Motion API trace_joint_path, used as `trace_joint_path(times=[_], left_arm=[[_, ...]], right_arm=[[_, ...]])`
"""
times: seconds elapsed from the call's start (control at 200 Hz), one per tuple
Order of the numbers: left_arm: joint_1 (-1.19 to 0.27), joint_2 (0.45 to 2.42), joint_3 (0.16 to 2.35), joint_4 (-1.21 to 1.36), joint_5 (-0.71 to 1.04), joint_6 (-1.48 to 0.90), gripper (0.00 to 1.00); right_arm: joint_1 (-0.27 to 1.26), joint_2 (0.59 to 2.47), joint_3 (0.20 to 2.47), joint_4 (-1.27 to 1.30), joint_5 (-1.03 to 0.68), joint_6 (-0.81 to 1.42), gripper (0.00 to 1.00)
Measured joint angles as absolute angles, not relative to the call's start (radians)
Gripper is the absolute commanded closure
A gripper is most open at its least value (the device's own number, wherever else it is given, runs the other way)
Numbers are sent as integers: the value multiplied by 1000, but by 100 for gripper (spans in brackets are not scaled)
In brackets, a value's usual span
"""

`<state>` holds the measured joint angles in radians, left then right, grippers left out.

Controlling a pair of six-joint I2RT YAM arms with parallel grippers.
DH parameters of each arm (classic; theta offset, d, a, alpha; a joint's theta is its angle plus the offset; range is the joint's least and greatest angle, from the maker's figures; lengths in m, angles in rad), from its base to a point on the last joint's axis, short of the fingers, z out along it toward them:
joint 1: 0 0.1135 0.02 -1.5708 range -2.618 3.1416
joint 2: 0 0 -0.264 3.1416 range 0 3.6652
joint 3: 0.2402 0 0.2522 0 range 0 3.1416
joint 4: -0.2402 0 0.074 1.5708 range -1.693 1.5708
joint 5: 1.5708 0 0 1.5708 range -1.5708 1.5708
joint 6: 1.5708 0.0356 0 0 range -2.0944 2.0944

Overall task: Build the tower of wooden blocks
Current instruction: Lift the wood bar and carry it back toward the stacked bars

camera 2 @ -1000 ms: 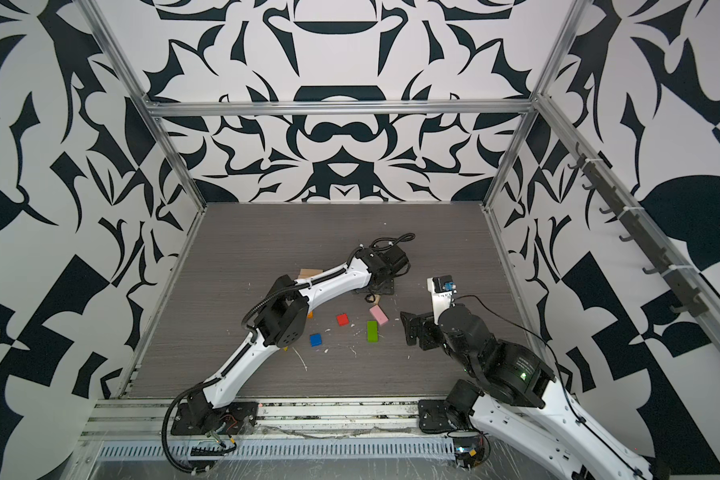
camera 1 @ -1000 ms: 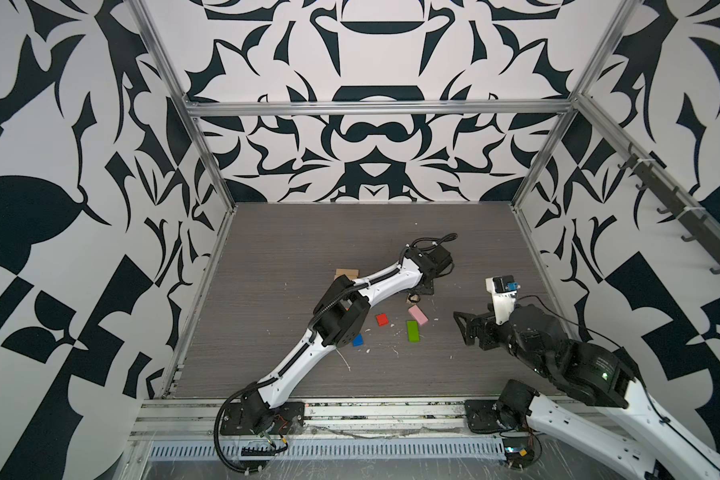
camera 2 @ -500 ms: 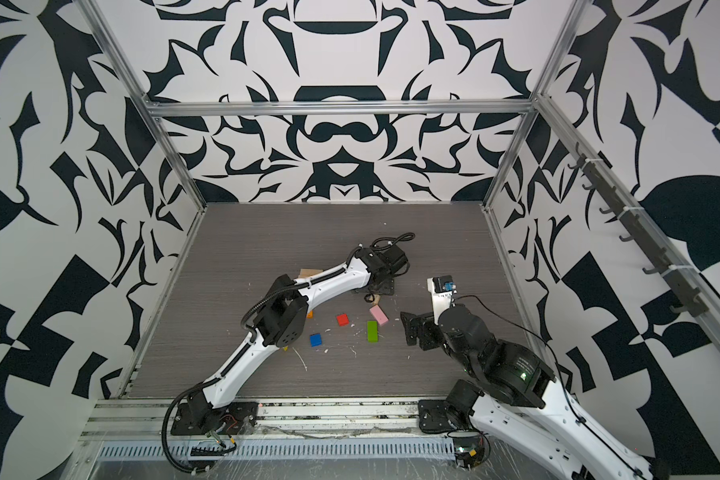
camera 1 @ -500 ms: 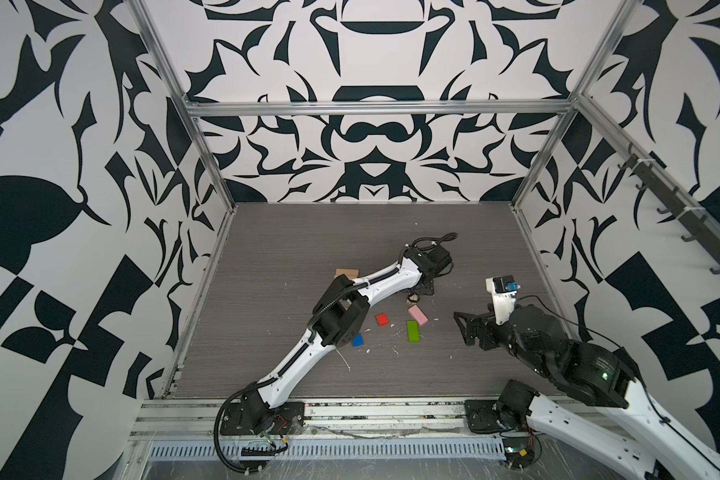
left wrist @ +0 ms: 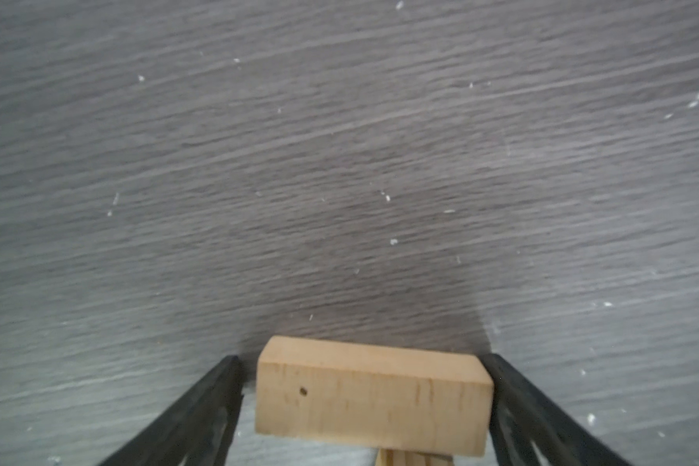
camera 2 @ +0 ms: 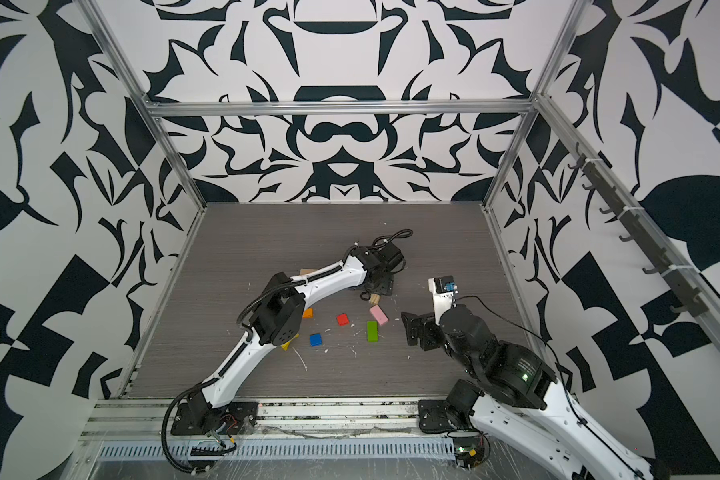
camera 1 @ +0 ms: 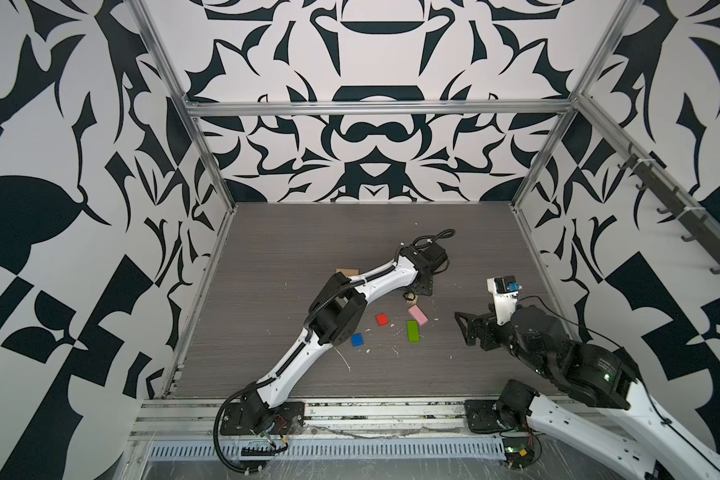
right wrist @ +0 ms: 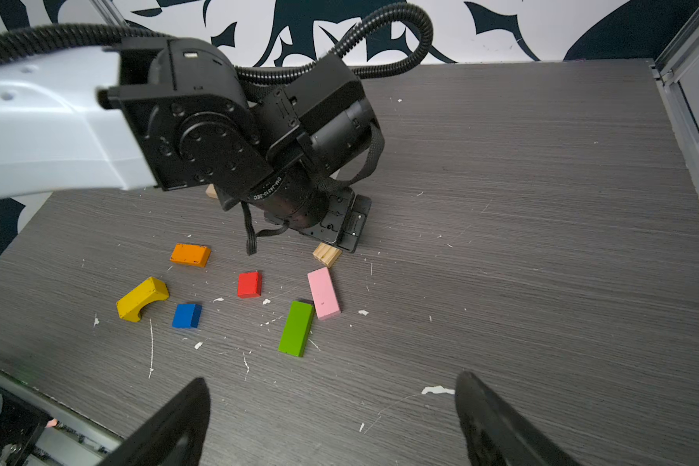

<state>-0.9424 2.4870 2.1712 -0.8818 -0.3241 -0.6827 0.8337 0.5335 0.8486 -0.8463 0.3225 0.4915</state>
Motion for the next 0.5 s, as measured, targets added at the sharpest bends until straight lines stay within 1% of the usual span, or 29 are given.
trace_joint_path(times=[0.19, 0.21, 0.315, 0.39, 0.425, 0.5], left_arm=[[-942, 2487, 2173, -882, -317, -662, 14], [-942, 2487, 2173, -881, -317, -662, 20], [-940, 2487, 2173, -882, -316, -654, 30], [-940, 2487, 2173, -882, -316, -653, 33], [-939, 2487, 2173, -881, -315, -653, 37], [-938, 2487, 2172, -880, -313, -653, 38]], right_arm=[[834, 529, 849, -851, 324, 495, 3], [834, 529, 849, -851, 325, 495, 3], [834, 529, 849, -855, 326, 495, 3], [834, 529, 849, -856, 327, 495, 3], [834, 529, 849, -856, 327, 495, 3], [834, 529, 849, -856, 327, 495, 4]])
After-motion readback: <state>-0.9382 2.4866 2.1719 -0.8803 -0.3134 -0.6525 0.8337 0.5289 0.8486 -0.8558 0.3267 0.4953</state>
